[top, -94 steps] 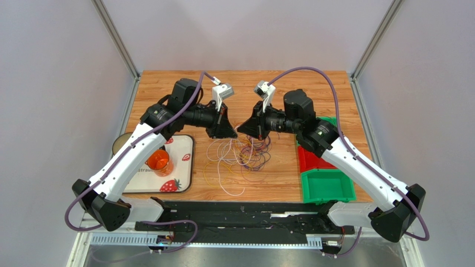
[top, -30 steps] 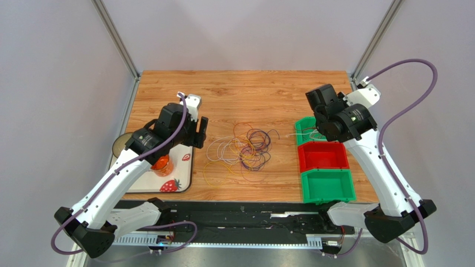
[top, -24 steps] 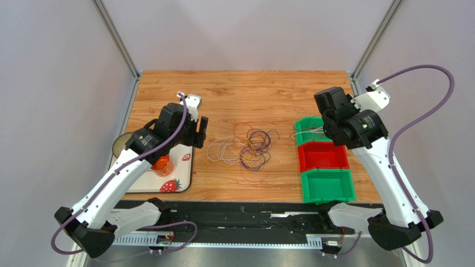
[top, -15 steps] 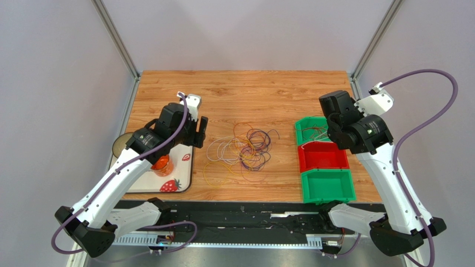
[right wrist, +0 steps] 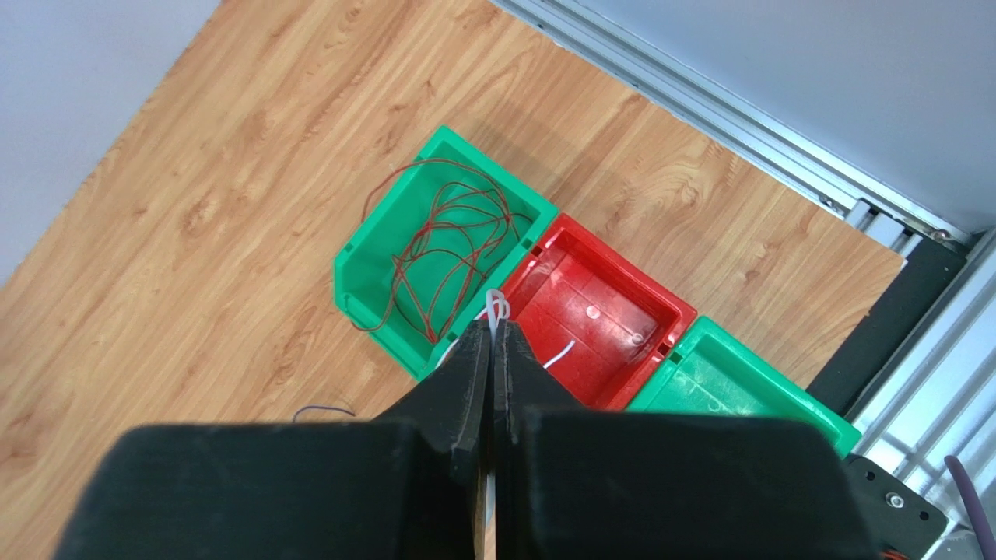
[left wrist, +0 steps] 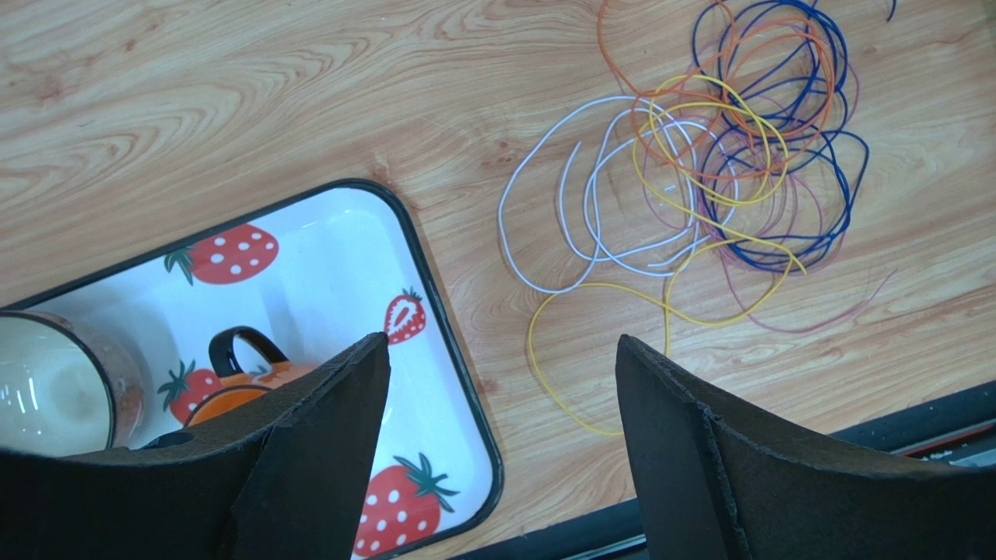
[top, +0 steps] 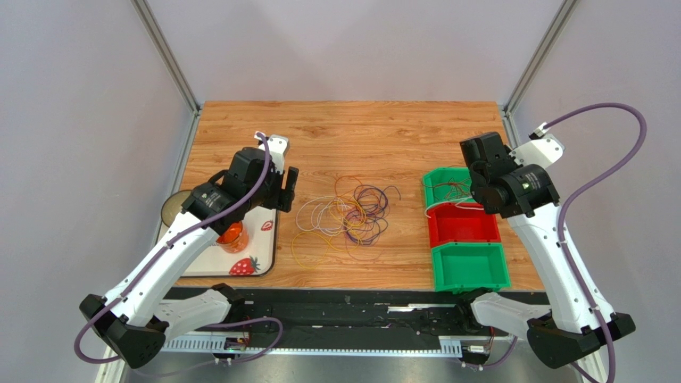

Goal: Untangle the cables
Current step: Place the cable in the bin.

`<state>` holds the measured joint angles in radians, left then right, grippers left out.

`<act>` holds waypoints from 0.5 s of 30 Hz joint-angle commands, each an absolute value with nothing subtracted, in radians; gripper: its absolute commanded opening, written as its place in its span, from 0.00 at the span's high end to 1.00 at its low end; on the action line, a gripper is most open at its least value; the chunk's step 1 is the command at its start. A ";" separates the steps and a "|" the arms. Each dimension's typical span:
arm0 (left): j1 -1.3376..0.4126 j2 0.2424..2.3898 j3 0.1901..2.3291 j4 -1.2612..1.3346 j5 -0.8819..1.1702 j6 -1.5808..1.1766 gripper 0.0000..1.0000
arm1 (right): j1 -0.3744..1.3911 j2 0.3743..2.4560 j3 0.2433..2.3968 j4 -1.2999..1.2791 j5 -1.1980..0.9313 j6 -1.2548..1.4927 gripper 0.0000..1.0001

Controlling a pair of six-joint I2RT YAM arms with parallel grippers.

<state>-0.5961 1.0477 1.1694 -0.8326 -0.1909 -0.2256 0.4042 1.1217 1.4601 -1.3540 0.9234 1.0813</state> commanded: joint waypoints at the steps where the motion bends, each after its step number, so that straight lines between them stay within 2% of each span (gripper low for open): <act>1: -0.600 1.051 1.163 -0.811 -0.204 -0.215 0.21 | 0.400 1.066 1.574 -1.667 0.939 1.023 1.00; 6: -0.600 1.049 1.161 -0.811 -0.206 -0.215 0.21 | 0.397 1.062 1.598 -1.667 0.905 0.982 1.00; 15: -0.600 1.048 1.161 -0.811 -0.206 -0.215 0.21 | 0.388 1.063 1.479 -1.667 0.903 1.012 1.00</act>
